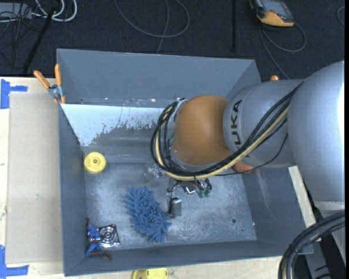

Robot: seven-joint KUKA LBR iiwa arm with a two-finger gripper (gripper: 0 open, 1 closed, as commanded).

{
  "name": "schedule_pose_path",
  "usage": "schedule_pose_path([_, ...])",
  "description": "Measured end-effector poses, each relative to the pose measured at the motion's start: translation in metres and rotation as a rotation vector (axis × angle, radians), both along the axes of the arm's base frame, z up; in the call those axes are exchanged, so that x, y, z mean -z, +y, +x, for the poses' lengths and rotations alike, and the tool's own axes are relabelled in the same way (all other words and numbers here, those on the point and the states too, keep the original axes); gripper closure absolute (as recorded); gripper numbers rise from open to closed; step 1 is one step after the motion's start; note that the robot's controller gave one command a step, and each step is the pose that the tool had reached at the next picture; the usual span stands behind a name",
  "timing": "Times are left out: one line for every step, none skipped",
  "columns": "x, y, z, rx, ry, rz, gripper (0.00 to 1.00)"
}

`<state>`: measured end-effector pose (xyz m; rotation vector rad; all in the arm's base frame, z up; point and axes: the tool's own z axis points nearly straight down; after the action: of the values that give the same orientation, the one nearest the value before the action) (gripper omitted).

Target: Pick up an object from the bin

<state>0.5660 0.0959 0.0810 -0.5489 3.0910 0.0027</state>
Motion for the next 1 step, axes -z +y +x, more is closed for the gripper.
schedule_pose_path([0.0104,0.0271,-0.0056,-0.133,0.005,-0.003,0.00])
